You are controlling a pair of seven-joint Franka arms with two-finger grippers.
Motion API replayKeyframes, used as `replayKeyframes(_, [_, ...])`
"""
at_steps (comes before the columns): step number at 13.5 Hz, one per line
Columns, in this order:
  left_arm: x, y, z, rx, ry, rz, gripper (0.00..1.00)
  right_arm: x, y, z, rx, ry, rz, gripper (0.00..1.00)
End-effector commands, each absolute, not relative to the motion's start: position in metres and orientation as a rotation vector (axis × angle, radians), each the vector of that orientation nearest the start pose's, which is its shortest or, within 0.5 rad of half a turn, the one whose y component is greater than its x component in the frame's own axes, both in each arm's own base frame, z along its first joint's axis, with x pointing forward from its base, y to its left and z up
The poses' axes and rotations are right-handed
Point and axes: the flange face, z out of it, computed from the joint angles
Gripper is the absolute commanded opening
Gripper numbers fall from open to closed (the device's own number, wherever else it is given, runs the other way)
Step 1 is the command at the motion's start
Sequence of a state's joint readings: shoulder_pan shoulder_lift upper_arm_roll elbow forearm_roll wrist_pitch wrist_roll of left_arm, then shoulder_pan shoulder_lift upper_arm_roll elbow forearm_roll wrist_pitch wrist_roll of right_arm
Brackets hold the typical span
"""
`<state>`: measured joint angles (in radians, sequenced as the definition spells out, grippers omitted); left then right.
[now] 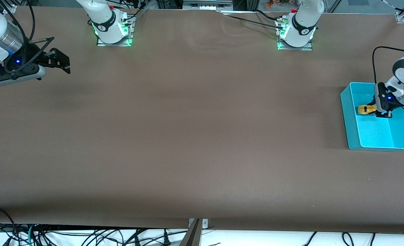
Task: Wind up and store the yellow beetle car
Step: 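Lower the held car into the cyan box with the left gripper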
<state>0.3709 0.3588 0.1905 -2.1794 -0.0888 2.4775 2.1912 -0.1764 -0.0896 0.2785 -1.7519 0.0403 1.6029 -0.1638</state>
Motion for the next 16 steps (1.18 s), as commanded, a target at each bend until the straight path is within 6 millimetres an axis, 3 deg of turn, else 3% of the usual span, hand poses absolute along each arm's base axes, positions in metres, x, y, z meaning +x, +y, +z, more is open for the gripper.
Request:
replayKeyframes(1, [0.453,0.29,0.215,-2.262,2.221,-0.013,0.0,0.52,0.066,0.591,-3.07,-0.416,0.098,1.0])
replayKeyframes(8, [0.444,0.29,0.185,-2.317,2.176,-0.02,0.0,0.52,0.065,0.592,-3.071,-0.413,0.1,1.0])
replayKeyframes(9, [0.444,0.289,0.186,-2.315,2.181,-0.022,0.19,0.52,0.064,0.592,-3.071,-0.411,0.102,1.0])
replayKeyframes(10, [0.447,0.29,0.191,-2.312,2.179,-0.028,0.78,0.52,0.064,0.592,-3.072,-0.404,0.098,1.0])
replayKeyframes(11, [0.451,0.29,0.202,-2.317,2.189,-0.039,1.0,0.52,0.065,0.592,-3.072,-0.404,0.096,1.0])
replayKeyframes(16, [0.487,0.295,0.27,-2.414,2.218,-0.079,1.0,0.521,0.064,0.594,-3.073,-0.404,0.084,1.0])
